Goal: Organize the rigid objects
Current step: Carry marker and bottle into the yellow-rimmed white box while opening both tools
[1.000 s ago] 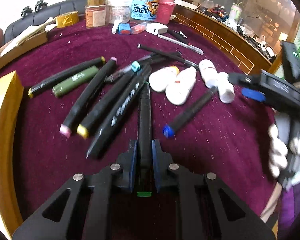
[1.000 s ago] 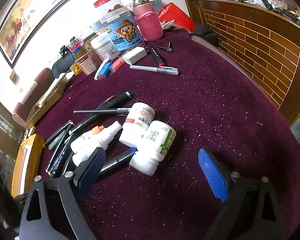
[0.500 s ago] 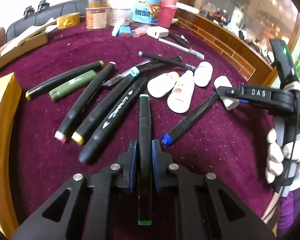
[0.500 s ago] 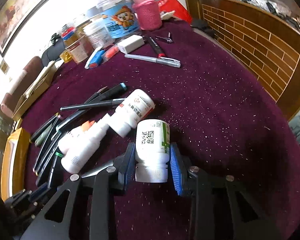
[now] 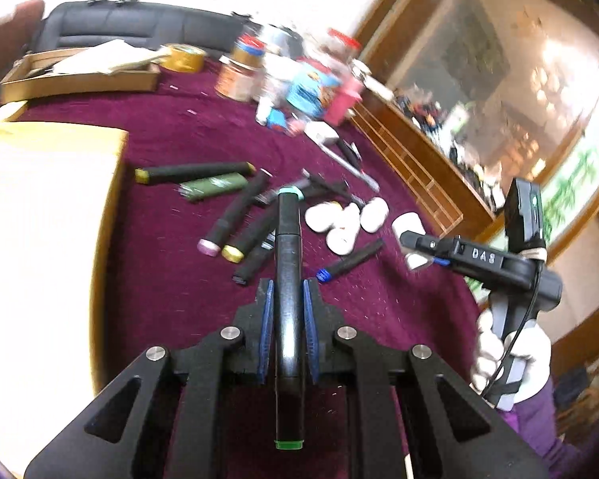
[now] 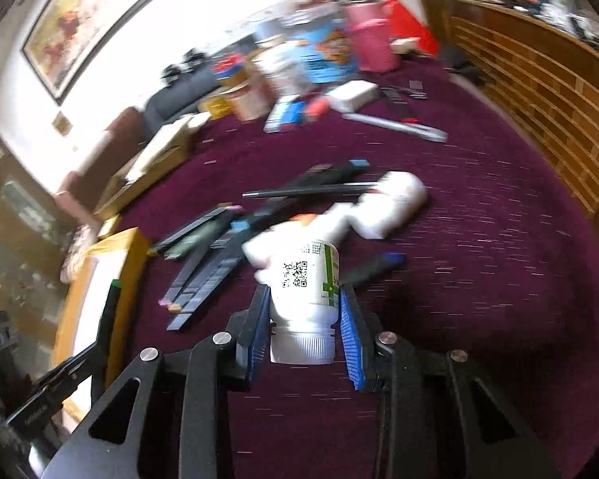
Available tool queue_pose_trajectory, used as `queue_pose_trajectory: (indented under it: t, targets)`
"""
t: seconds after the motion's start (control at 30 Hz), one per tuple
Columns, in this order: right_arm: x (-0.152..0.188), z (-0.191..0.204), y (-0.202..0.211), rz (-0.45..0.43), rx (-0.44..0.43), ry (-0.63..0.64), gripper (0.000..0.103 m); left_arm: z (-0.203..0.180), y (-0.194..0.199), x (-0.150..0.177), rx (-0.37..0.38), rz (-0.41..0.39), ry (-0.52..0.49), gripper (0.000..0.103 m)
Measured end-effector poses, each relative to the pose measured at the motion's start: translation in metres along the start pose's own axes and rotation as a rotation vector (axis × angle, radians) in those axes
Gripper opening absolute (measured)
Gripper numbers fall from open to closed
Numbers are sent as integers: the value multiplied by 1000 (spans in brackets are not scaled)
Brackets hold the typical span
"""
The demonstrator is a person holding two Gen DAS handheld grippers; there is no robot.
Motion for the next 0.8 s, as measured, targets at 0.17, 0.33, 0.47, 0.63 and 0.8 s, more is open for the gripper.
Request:
queue_pose_trajectory:
  t: [0.17,0.33,0.47,0.63,0.8]
  targets:
    - [-13,71,-20,14,-131,64,30,35,35,-32,-78,-81,36,12]
    - [-28,144,-47,36,-215,144,30,73,45,-63,-155,-115,72,12]
    - [-38,191,-77,76,-262,178,30,104,34,-79,-177,-95,136,12]
    - [-47,230,-119,134,-283,180,30,139,2,-94,-189,-46,231,12]
    - [-52,248,-154,181,-259,179,30,165,-15,-99,-181,-24,310,12]
Point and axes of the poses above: each gripper's, at about its wrist camera, not at the fingertips, and y roughly against the way its jaws point, z to its left, x to its underside, the point moved 5 cm from there along -y, roughly the way its jaws point, and after that the axes turned 12 degrees about y, right-handed, at the moved point
